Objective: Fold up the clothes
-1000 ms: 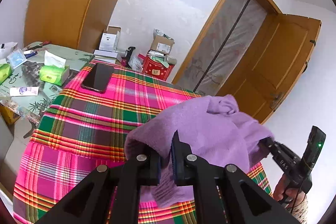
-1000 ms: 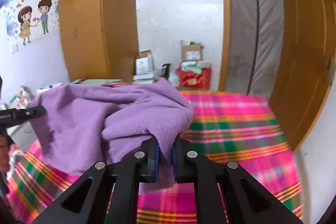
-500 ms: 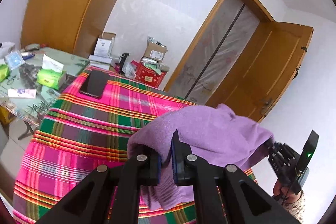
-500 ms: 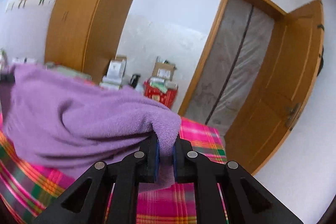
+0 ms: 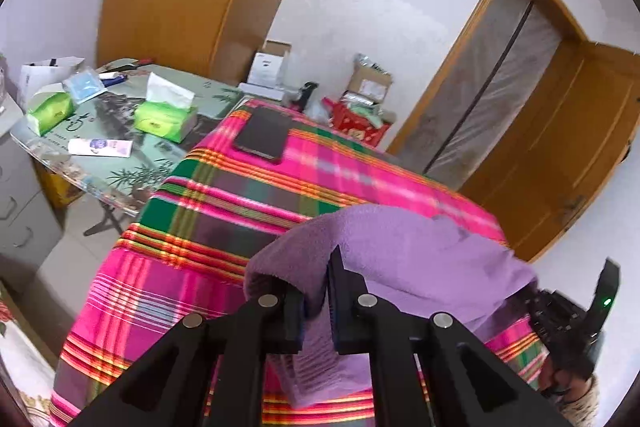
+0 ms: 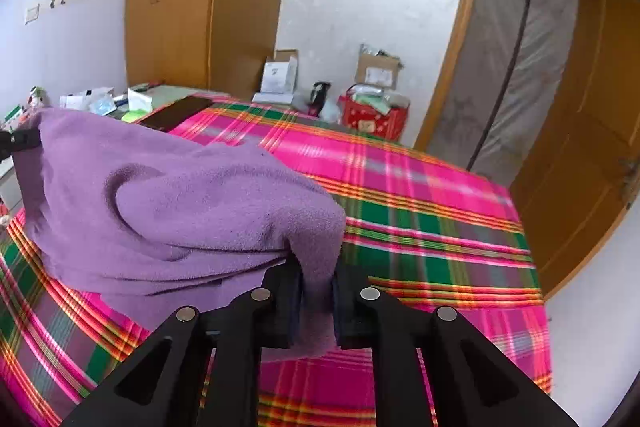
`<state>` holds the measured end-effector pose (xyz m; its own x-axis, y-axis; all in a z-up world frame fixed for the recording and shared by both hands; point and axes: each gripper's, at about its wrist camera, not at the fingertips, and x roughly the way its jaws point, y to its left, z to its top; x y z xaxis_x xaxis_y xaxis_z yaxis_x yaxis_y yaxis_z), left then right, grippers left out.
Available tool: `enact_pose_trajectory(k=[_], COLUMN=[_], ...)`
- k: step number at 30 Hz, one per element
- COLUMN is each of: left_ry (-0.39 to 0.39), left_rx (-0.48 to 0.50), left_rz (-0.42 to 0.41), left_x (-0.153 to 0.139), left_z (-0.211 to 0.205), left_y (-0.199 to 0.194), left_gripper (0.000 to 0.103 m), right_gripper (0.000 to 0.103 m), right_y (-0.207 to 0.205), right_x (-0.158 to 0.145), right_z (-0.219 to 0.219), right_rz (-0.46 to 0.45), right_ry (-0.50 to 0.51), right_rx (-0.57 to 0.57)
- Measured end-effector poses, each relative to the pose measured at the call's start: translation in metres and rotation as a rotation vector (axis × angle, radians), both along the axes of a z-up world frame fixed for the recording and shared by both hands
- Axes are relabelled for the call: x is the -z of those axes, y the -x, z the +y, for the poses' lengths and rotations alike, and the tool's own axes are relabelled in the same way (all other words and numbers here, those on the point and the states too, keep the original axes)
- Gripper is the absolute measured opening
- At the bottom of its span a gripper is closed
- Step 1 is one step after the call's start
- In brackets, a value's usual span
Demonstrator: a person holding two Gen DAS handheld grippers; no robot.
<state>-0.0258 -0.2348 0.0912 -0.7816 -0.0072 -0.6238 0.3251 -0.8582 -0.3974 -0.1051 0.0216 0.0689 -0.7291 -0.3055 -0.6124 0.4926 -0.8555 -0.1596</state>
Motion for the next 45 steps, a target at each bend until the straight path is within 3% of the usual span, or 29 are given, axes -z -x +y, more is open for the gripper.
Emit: enact_pose_trajectory(k=[4, 8, 11, 15, 18, 26, 30, 34, 39, 42, 44, 45], left_ry=[-0.04, -0.075, -0.049, -0.02, 0.07, 0.375, 0.491, 0.571, 0.708, 0.69, 0.669, 0.653], left_rx=[-0.034, -0.036, -0.017, 0.007, 0.02, 0.293, 0.356, 0.386, 0.335, 0.321, 0.32, 0.316], left_rz=[-0.049, -0.071, -0.075, -0.079, -0.087, -0.107, -0.143, -0.158, -0.182, -0.192, -0.18, -0.17], left_x=[0.018, 0.026, 0.024, 0.024, 0.026, 0.039, 0.052, 0.059, 0.066, 0.067, 0.067, 0.065], left_z=[-0.015, -0.022, -0.015, 0.0, 0.018, 0.1, 0.128, 0.141, 0.141, 0.134, 0.129, 0.126], left_y=[0.006, 0.001, -0.012, -0.034, -0.046, -0.026, -0.014, -0.01, 0.005, 0.015, 0.016, 0.016], left_gripper=[0.013, 0.016, 0.021, 0.028, 0.033, 0.034, 0.034, 0.034, 0.034, 0.031, 0.015, 0.014], right_gripper=[0.021, 0.023, 0.023, 0.023, 0.023, 0.023, 0.023, 0.023, 0.023, 0.024, 0.024, 0.025], right_y=[0.01, -0.003, -0.011, -0.011, -0.01, -0.008, -0.007, -0.009, -0.01, -0.012, -0.014, -0.015], right_x=[0.008, 0.004, 0.0, -0.004, -0.005, -0.007, -0.004, -0.003, -0.003, -0.002, 0.0, 0.001], right_z=[-0.006, -0.008, -0.015, -0.018, -0.019, -0.021, -0.019, -0.019, -0.019, -0.019, -0.019, -0.019], right_rz=[-0.072, -0.005, 0.069, 0.072, 0.057, 0.018, 0.006, 0.004, -0.001, 0.0, -0.002, -0.002], right_ry=[0.051, 0.061, 0.008, 0.022, 0.039, 0.081, 0.083, 0.082, 0.088, 0.084, 0.073, 0.067], right_rx=[-0.013, -0.039, -0.048, -0.052, -0.047, -0.028, -0.022, -0.027, -0.027, -0.031, -0.037, -0.041])
